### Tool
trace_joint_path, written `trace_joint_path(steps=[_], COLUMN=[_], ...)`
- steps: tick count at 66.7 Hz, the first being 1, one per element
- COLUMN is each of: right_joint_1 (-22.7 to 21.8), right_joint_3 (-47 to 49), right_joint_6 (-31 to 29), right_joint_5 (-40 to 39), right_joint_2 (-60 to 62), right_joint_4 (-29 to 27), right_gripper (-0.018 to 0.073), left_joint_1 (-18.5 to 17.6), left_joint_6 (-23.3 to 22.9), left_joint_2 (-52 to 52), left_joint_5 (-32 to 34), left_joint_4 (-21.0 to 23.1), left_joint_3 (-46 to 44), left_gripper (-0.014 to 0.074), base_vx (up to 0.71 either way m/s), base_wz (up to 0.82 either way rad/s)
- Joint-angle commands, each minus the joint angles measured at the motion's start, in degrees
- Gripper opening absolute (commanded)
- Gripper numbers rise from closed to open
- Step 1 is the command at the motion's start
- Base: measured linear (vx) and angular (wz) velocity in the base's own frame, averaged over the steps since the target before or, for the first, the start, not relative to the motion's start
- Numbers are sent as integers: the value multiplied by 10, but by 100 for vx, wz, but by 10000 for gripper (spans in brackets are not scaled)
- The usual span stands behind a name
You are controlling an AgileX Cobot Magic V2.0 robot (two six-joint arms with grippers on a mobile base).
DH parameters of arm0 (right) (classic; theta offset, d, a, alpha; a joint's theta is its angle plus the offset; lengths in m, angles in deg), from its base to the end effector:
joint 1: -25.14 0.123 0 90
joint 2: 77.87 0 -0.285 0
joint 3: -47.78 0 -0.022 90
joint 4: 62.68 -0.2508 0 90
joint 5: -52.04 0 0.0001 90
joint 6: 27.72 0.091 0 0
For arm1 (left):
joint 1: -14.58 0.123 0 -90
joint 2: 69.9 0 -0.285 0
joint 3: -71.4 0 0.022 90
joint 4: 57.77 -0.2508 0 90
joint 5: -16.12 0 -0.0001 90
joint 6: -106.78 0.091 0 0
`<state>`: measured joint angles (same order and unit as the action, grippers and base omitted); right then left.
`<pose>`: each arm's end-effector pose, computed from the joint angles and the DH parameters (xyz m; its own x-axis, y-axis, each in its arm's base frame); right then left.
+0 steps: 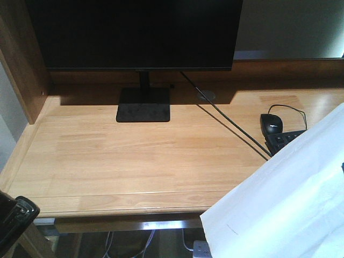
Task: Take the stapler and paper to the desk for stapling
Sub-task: 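Approach the desk edge, holding stapler and paper steady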
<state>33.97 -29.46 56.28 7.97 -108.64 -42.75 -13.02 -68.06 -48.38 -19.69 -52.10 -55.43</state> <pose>0.0768 0.0337 0.2485 -0.1964 0.8898 -0.4120 -0.5082 0.2670 0.8188 0.0473 -0.0307 0.2833 -0.3034 0.1696 -0.9376 0.5135 0.8580 -0.0110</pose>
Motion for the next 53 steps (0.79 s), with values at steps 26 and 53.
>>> trace_joint_path(steps=[26,53], right_joint_1=[-1,-1], right_joint_3=[15,15], right_joint_6=[-6,-6], right_joint_5=[-38,-38], right_joint_2=[-4,-4], right_joint_4=[-3,-3], right_gripper=[-5,-5], left_joint_1=[-4,-4], left_joint_6=[0,0], left_joint_2=[6,6], left_joint_5=[64,64], left_joint_4=[7,7], left_joint_3=[-17,-17], left_gripper=[-7,-7], base_vx=[5,3], base_wz=[1,1])
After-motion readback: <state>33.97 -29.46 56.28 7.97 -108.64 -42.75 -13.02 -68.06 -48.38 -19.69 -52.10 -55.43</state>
